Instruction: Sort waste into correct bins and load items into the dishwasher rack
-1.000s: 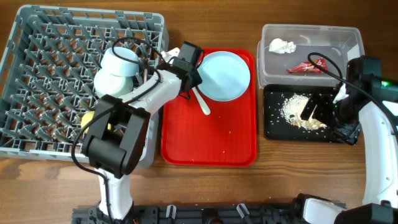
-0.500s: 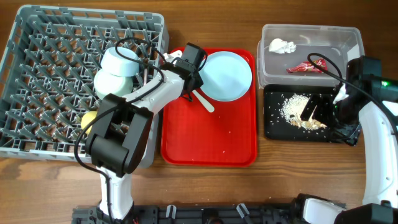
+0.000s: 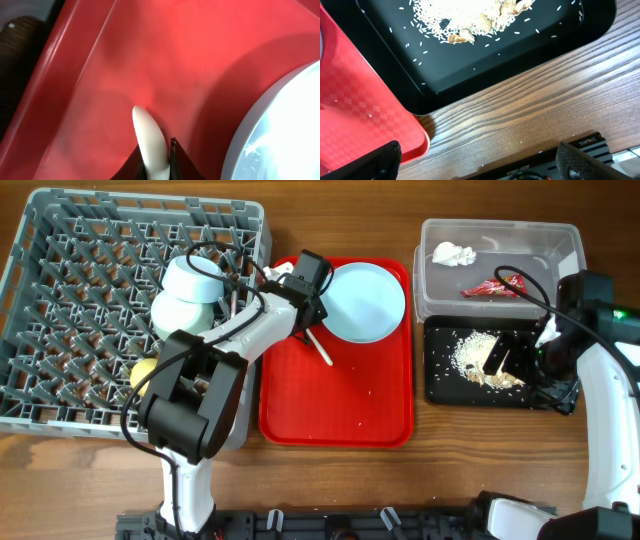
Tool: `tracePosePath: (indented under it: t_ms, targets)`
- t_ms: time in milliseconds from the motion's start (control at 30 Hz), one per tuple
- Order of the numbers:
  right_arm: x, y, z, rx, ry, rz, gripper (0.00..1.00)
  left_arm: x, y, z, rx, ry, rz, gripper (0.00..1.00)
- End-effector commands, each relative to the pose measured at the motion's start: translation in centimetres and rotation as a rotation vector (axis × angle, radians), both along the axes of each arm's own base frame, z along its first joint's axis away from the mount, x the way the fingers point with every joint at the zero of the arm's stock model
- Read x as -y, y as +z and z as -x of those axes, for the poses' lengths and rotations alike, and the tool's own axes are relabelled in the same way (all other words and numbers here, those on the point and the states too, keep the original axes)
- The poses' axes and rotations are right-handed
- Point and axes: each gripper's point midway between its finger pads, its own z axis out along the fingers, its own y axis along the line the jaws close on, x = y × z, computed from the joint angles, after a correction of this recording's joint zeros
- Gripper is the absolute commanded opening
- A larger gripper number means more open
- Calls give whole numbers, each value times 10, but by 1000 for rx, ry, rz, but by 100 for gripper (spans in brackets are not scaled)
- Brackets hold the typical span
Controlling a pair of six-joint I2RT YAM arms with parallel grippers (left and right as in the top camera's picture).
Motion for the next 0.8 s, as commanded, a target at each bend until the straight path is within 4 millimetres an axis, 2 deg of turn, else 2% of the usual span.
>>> tracePosePath:
  t_ms: [0,100,167,200,233,267,333,400,467,500,600,667,767]
  targets:
    - [-2,4,-2,18,10,-15,100,-6,-3,12,-46,2,-6,6]
    - [-2,4,-2,18,10,-16,100,-8,24,16,-24,-40,-12,4]
    - [-2,4,-3,18,11,-15,100,-10,53,24,-6,-119,-21,4]
    - [-2,4,-3,18,11,-15,100,-13,76,30,16,-157,-27,4]
    - [-2,4,-2,18,11,-15,100,-18,113,38,70,-221,-35,4]
    - [-2,4,-2,18,12,-15,100,-22,134,42,107,-259,-44,4]
    - [-2,4,-2,18,15,-15,100,-42,174,50,188,-351,-91,4]
    - [-2,4,-3,19,15,-15,100,-69,194,53,218,-423,-163,4]
    - [-2,4,-3,19,14,-15,100,-95,196,51,210,-473,-232,4]
    - [-2,4,-3,20,14,-15,100,-105,190,48,192,-526,-251,4]
    - [-2,4,-3,22,14,-14,100,-96,169,44,159,-677,-157,4]
    - [-2,4,-3,22,15,-14,100,-104,141,38,82,-660,-152,4]
    - [-2,4,-3,22,14,-14,100,-107,112,36,2,-657,-143,4]
